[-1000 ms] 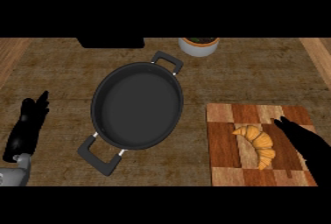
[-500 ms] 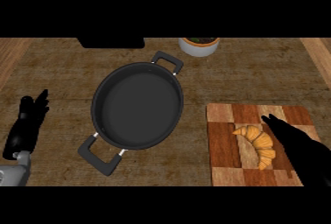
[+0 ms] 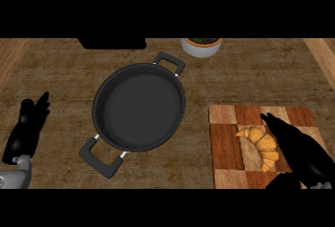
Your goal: Pick the croissant from the cutting board and place it in the pot
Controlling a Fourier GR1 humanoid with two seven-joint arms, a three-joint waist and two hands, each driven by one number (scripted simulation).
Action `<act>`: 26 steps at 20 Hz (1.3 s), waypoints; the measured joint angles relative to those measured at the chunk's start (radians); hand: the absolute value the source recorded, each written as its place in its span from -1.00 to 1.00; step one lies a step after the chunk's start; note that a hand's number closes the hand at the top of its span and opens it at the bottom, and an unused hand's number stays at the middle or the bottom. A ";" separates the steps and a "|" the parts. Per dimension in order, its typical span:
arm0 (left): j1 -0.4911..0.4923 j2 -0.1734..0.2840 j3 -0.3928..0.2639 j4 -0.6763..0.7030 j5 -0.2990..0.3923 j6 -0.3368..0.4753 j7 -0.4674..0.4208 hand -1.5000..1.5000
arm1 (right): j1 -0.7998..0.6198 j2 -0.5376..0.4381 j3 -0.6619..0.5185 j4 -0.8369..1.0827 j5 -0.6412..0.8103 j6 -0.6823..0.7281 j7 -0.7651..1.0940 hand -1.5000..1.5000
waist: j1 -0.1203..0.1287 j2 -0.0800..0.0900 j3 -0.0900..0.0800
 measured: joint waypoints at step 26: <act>-0.011 -0.085 0.117 -0.009 -0.099 -0.104 0.001 0.00 | -0.044 0.188 -0.103 0.336 0.235 -0.014 -0.229 -1.00 | -0.001 0.000 0.000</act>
